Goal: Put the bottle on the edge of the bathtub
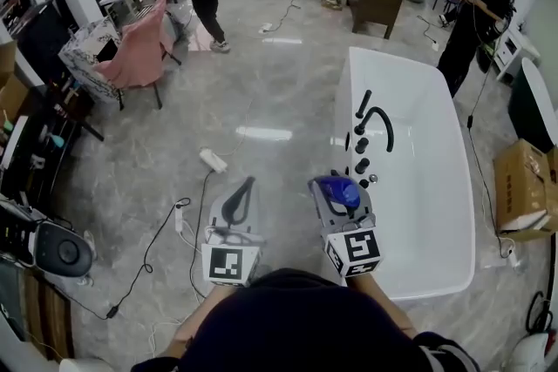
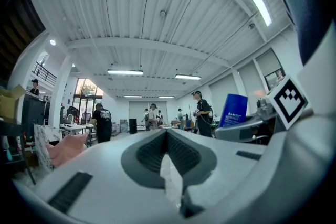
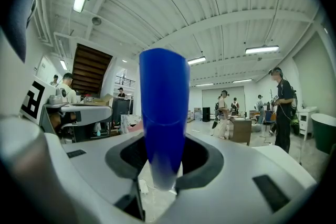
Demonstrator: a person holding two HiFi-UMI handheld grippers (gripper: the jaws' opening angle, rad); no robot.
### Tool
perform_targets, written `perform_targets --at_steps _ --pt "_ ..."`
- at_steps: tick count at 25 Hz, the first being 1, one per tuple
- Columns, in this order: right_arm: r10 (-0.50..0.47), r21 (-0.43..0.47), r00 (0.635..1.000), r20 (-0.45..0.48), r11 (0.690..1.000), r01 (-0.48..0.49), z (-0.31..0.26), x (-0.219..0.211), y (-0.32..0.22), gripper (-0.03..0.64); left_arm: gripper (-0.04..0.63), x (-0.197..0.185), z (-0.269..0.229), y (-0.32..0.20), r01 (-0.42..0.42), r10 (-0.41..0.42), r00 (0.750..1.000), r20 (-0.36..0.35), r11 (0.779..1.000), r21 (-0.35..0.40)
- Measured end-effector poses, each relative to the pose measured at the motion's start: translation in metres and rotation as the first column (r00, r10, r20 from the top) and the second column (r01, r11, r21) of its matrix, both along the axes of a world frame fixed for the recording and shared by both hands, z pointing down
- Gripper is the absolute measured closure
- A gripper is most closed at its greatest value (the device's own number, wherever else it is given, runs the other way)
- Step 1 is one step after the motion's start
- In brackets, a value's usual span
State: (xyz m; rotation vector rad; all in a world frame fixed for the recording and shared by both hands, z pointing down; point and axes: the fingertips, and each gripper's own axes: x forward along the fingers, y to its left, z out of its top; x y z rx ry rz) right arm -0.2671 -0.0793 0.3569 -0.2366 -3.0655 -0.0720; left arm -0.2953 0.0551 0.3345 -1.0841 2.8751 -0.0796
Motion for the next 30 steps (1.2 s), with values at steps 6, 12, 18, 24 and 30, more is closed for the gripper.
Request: perform_targets --at_steps 6,12,18,24,30 --pt "0.009 -0.008 1.0 0.024 1.0 -0.009 -0.007 -0.01 0.006 0.454 0.595 -0.015 -0.003 -0.003 -0.042 0.043 0.999 0.03 0.999 -0.011" --pt "0.092 -0.024 0.995 0.028 0.996 -0.091 -0.008 -0.005 0.0 0.454 0.595 -0.015 -0.011 -0.016 -0.138 0.138 0.99 0.039 0.99 -0.004" --pt "0.286 -0.026 0.958 0.028 0.958 -0.286 -0.012 0.02 -0.037 0.454 0.595 -0.015 -0.017 -0.055 -0.303 0.303 0.952 0.046 0.953 -0.015" --pt "0.558 -0.013 0.829 0.02 0.83 -0.558 -0.011 0.093 -0.09 0.454 0.595 0.015 -0.004 -0.122 -0.553 0.555 0.831 0.047 0.832 -0.036" --pt "0.756 0.002 0.655 0.007 0.655 -0.756 -0.005 0.191 -0.132 0.454 0.595 0.088 -0.003 -0.195 -0.746 0.745 0.665 0.045 0.666 -0.005"
